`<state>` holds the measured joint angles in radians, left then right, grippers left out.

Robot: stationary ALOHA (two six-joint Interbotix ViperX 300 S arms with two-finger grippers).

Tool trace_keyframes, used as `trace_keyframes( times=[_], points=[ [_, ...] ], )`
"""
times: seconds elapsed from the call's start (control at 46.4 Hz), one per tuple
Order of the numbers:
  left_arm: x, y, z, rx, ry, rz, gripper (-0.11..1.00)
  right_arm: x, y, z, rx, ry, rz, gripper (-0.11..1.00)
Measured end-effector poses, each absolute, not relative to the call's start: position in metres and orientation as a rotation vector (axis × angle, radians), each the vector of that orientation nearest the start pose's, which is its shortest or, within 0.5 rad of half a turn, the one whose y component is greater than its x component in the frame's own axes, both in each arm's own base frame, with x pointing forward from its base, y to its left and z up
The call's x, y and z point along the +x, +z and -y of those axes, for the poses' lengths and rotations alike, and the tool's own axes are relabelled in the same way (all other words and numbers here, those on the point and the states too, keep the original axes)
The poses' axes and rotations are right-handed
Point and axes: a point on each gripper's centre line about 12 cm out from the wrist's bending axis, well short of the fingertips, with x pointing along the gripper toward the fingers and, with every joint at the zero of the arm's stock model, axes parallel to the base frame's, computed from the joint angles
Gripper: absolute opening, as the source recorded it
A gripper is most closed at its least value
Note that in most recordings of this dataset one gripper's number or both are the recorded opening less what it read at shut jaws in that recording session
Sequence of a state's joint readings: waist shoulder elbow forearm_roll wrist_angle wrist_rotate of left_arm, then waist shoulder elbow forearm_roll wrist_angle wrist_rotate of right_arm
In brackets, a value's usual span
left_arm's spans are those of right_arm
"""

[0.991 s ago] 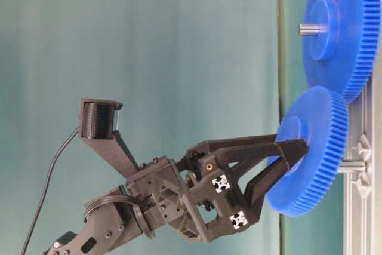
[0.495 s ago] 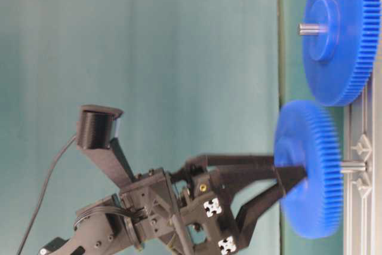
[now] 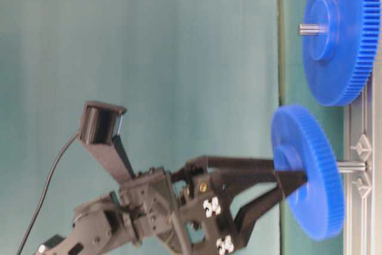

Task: Insert the small gear onto the shaft.
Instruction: 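Align the gear's bore over the shaft, meshing with the large gear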

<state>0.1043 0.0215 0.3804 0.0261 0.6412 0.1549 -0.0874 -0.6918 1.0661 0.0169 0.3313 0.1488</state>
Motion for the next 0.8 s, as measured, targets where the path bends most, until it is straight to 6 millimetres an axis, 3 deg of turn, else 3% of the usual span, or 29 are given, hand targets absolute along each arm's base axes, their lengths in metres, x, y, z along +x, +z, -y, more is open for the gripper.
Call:
trace_keyframes(
  times=[0.797],
  points=[
    [0.412, 0.205, -0.045, 0.112, 0.017, -1.039, 0.71, 0.223, 0.209, 0.019, 0.192, -0.137, -0.699, 0.22]
  ],
)
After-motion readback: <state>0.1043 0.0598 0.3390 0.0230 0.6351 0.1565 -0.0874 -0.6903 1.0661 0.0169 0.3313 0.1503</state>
